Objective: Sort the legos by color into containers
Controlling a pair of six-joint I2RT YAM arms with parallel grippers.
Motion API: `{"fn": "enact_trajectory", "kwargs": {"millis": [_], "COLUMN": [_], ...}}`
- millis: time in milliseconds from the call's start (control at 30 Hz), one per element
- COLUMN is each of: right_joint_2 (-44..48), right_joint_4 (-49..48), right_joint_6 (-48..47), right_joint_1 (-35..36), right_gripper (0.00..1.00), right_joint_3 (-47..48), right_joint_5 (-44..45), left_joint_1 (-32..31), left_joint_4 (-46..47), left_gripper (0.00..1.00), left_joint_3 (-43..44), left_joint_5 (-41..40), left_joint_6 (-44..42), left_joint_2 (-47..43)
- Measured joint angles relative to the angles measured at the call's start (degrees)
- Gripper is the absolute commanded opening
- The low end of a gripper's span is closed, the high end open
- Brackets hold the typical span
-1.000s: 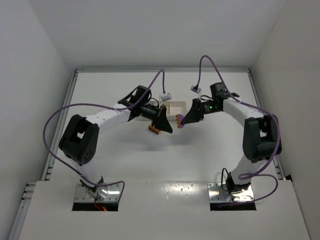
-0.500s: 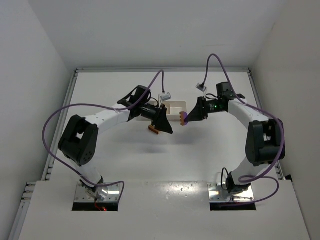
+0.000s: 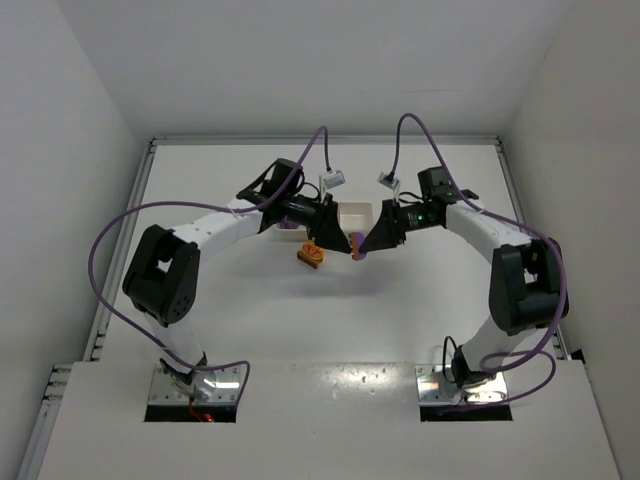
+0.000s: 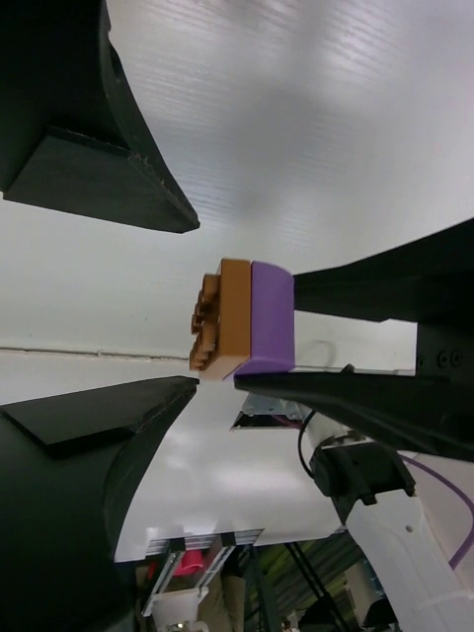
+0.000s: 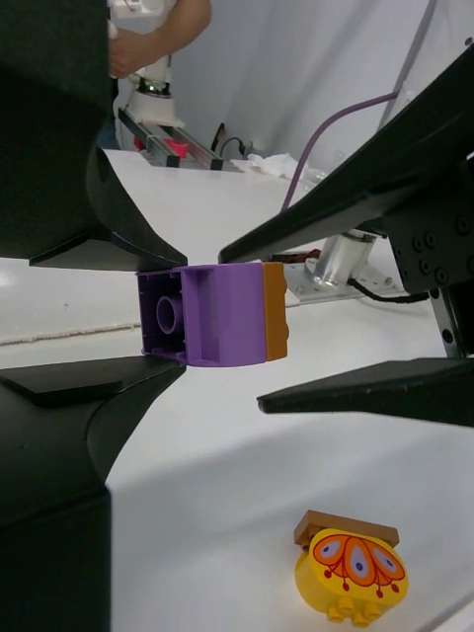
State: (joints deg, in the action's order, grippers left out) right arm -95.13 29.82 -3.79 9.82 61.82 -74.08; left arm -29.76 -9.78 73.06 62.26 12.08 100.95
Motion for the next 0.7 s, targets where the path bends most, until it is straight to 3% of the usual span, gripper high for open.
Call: {"fn": "enact_trajectory", "kwargs": {"millis": [700], "right_joint_2": [0.52], "right_joint_4": [-0.66], "right_joint_6": [0.17], "right_joint_1": [2.05], "right_gripper": [0.0], "right_joint_3": [0.0], "right_joint_5": [1.01], "left_joint_1": [0.2], "left_joint_4": [-1.44], "left_gripper": [0.66], "left_joint_3": [0.17], "left_joint_5": [0.42], "left_joint_6": [-0.66], "left_joint_2": [0.46]}}
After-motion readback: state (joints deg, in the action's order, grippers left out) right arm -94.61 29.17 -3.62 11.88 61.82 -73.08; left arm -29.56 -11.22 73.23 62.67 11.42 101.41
